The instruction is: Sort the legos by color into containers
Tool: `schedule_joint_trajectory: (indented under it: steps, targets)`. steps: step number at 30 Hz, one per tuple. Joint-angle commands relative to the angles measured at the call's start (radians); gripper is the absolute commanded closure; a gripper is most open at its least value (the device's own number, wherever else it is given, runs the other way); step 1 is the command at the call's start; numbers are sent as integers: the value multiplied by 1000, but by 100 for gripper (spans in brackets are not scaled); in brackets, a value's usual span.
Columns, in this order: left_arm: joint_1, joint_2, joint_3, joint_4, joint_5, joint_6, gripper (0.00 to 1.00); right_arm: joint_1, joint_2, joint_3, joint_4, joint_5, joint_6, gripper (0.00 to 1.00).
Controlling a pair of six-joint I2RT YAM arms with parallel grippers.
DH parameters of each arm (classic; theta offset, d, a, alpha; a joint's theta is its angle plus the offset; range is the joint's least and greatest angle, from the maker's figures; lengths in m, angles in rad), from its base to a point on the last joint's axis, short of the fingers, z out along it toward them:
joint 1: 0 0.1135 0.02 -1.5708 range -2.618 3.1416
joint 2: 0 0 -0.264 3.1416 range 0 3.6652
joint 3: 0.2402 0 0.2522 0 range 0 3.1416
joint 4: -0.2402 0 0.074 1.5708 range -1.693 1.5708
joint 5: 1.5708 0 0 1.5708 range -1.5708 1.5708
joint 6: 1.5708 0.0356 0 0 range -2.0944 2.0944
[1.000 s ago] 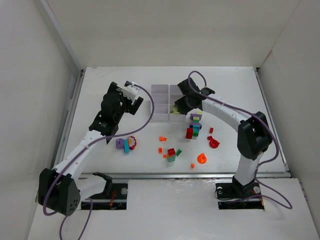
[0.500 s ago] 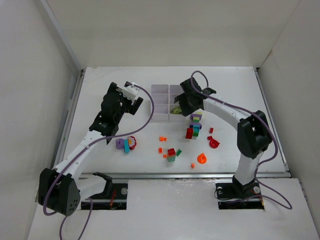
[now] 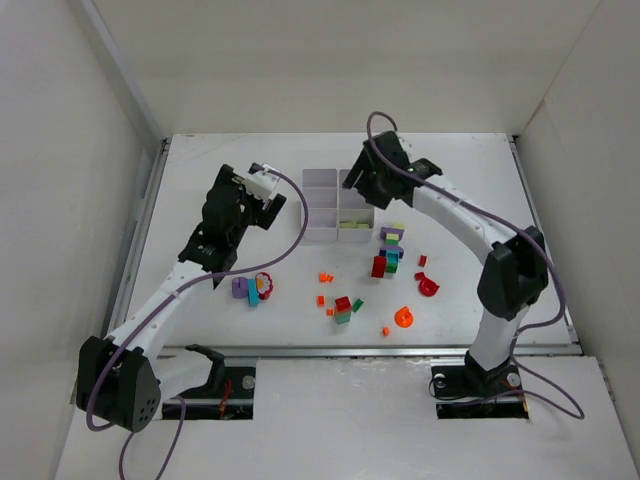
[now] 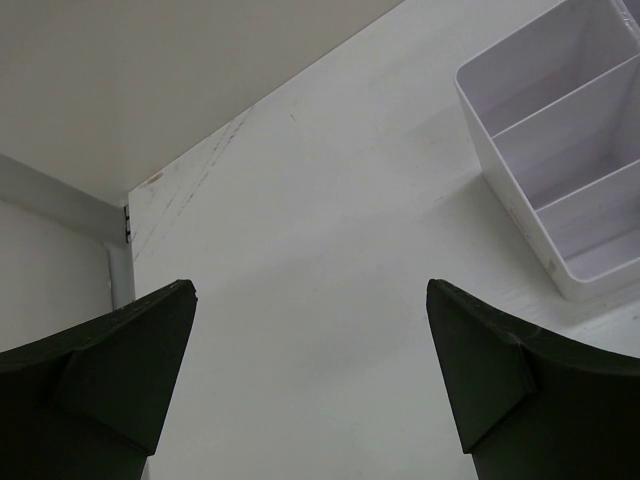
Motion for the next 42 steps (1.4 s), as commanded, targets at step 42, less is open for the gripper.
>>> schedule_joint_trajectory:
  steps: [42]
  targets:
    - [6,94,60,32,10,-6,0,-228,194,-56,-177,-131,-581,34]
